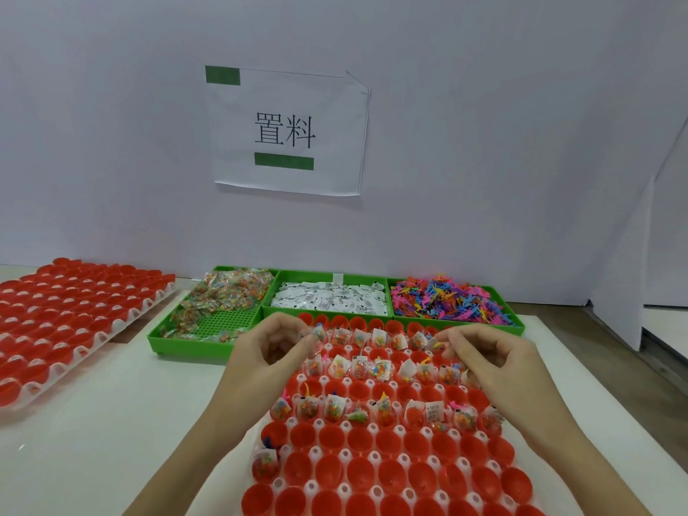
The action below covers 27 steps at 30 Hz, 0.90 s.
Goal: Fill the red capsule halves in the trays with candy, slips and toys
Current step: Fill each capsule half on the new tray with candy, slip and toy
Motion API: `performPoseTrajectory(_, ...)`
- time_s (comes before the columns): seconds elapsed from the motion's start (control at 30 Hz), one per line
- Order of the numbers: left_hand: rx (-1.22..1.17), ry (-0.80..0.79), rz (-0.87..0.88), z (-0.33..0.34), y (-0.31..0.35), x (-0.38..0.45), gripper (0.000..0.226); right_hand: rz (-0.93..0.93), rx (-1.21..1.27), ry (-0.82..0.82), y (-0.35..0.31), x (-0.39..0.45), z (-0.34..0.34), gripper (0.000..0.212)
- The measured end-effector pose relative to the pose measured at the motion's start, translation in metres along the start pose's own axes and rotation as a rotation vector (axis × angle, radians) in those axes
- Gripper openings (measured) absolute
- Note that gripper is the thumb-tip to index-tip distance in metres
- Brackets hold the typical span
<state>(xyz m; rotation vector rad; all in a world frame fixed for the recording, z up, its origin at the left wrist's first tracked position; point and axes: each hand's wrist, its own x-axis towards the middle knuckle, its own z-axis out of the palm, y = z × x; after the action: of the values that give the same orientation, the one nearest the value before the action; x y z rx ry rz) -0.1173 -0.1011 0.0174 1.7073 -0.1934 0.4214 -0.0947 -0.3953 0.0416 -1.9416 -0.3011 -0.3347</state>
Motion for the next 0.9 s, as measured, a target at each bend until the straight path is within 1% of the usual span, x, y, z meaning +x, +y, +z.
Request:
performPoseTrajectory(0.1, 0.012, 0.023, 0.002, -0.003, -0.003, 0.003, 0.005, -0.053, -0.229, -0.087, -0.008, 0.018, 0.020, 0.013)
performPoseTrajectory(0.17, 0.004, 0.045, -0.005, -0.006, -0.004, 0.004, 0.009, -0.074, -0.345, -0.137, -0.013, 0.039, 0.035, 0.012)
performPoseTrajectory(0.27, -0.093, 0.073, -0.059, -0.011, -0.006, 0.005, 0.013, -0.138, -0.505, -0.181, -0.012, 0.086, 0.058, 0.015)
performPoseTrajectory(0.43, -0.225, 0.084, -0.105, -0.013, -0.011, 0.009, 0.016, -0.097, -0.702, -0.272, 0.010, 0.154, 0.086, 0.023)
performPoseTrajectory(0.6, -0.244, 0.092, -0.119, -0.015, -0.013, 0.009, 0.021, -0.078, -0.828, -0.435, 0.033, 0.171, 0.097, 0.024)
performPoseTrajectory(0.7, -0.238, 0.103, -0.132, -0.016, -0.013, 0.011, 0.021, -0.083, -0.941, -0.485, 0.035, 0.176, 0.102, 0.028)
performPoseTrajectory(0.8, -0.232, 0.110, -0.131, -0.018, -0.013, 0.012, 0.024, -0.077, -0.965, -0.515, 0.035, 0.179, 0.107, 0.023)
performPoseTrajectory(0.9, -0.230, 0.114, -0.128, -0.019, -0.014, 0.012, 0.021, -0.055, -0.942, -0.533, 0.034, 0.182, 0.108, 0.014)
